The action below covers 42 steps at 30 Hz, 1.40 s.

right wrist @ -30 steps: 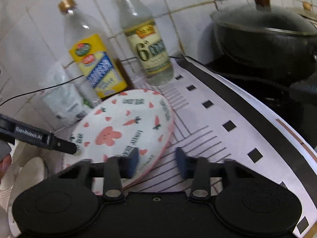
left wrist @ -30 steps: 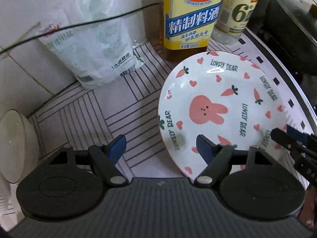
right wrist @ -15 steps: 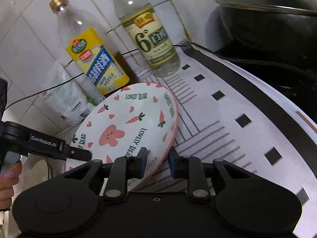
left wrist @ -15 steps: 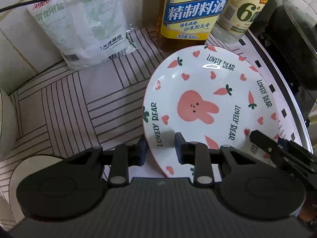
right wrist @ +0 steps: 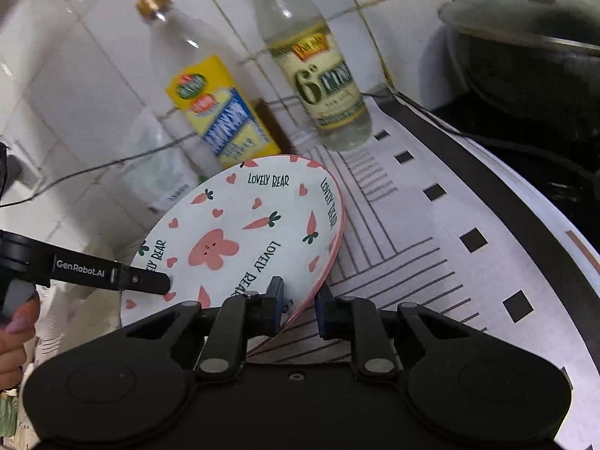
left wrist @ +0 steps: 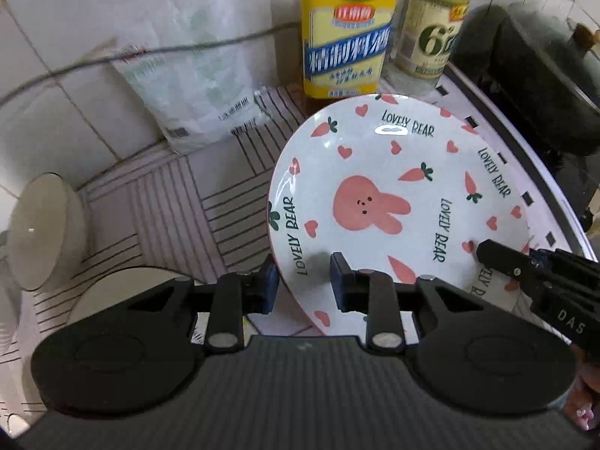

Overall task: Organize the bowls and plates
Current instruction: 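Carry the pink bunny plate with both grippers onto the white plate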

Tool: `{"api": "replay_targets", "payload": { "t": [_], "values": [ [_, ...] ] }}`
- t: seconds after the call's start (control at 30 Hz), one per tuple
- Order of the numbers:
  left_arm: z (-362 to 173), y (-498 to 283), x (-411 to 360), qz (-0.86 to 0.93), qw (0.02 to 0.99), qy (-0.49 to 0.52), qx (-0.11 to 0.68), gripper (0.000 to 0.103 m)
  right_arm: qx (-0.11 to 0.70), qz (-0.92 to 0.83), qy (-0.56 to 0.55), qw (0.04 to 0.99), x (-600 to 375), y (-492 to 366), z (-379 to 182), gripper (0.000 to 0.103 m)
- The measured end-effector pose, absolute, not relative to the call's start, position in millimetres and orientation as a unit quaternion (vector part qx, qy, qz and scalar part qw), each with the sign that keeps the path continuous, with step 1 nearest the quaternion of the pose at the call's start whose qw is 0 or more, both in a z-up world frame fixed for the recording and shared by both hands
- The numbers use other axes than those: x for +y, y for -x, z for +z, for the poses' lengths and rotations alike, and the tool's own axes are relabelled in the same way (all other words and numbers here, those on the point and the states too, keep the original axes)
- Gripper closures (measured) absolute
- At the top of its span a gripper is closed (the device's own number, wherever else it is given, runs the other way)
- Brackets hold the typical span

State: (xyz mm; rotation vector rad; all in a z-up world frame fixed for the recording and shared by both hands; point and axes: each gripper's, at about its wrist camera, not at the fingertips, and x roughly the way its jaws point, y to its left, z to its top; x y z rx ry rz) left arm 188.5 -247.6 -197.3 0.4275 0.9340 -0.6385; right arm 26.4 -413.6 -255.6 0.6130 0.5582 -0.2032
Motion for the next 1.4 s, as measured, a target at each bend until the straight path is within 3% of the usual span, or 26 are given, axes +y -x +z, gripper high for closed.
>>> {"api": "replay_targets", "payload": {
  "t": [0.3, 0.7, 1.4],
  "values": [
    [-162, -158, -197, -0.278, 0.844, -0.153, 0.433, 0.076, 0.264, -0.059, -0.292, 0.917, -389, -5, -225, 0.08],
    [-159, -125, -113, -0.206, 0.869, -0.094, 0.441, 0.076, 0.283, 0.033, -0.233, 0.93, -341, -9, -194, 0.079],
    [-224, -145, -5, -0.101, 0.841, 0.056, 0.528, 0.074, 0.362, 0.149, -0.141, 0.909, -263, -81, -196, 0.079]
  ]
}}
